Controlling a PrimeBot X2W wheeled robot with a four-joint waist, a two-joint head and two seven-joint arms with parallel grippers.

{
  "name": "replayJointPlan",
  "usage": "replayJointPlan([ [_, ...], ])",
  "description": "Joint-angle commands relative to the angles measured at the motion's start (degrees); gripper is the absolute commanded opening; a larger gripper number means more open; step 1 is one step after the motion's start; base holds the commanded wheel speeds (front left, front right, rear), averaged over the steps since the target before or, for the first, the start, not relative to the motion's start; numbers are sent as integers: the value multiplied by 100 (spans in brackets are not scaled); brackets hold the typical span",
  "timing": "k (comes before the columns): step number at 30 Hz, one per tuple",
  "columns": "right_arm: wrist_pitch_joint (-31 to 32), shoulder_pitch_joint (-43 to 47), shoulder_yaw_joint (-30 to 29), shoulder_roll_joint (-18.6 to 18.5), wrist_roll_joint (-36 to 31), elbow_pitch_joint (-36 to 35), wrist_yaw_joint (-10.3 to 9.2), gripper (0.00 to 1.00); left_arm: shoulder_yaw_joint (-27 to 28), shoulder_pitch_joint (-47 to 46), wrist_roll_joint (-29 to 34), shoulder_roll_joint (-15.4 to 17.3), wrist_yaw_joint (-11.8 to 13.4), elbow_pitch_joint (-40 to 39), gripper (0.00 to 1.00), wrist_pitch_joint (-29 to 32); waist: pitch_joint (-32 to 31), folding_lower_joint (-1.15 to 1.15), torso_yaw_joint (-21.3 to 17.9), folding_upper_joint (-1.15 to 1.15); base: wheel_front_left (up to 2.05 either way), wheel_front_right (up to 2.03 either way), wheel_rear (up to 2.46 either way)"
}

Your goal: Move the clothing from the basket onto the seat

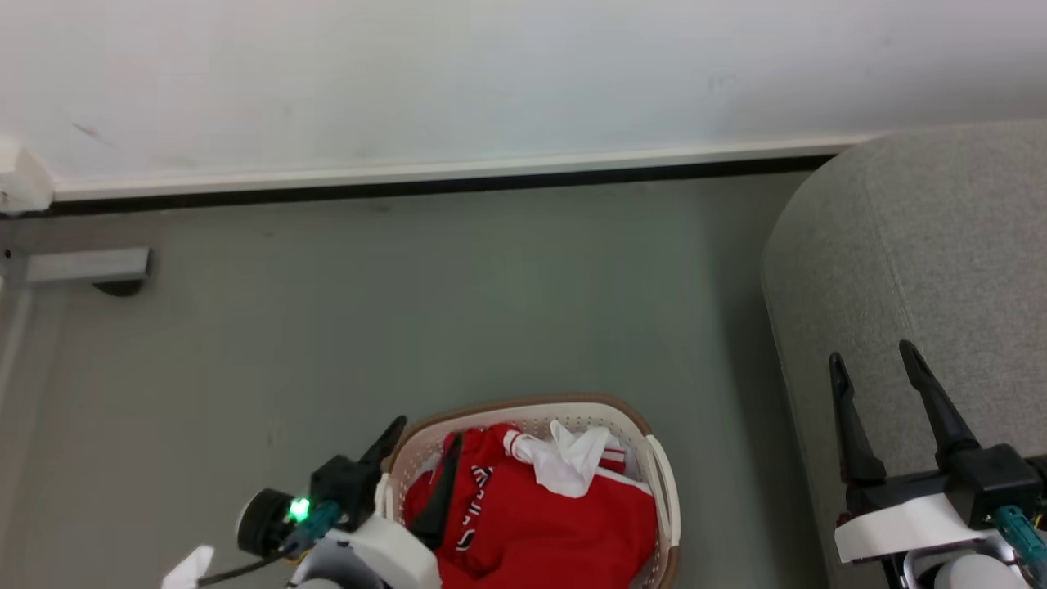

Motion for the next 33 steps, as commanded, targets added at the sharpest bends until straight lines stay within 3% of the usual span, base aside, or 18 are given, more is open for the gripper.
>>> replayJointPlan([
  [1,-24,-162,30,-5,76,-39,-12,100,-142,-243,117,72,-55,158,100,122,429,-1,-154,0,0,0,0],
  [8,-24,-671,203,-6,344,-214,-12,100,-1019,-1007,114,269,-157,932,100,765,1310,-1,-493,0,0,0,0],
  [20,-24,-1281,270,-4,867,-606,-12,100,-3058,-2051,-1129,1075,-151,1763,100,1879,2651,-1,-1216,0,0,0,0],
  [29,-23,-1550,231,-3,1157,-897,-12,100,-3794,-2736,-1547,1667,-152,2044,100,2219,3544,-1,-1532,0,0,0,0],
  [33,-23,-1610,220,-4,1224,-938,-12,100,-3977,-2949,-1560,1758,-152,2213,100,2096,3744,-1,-1590,0,0,0,0],
])
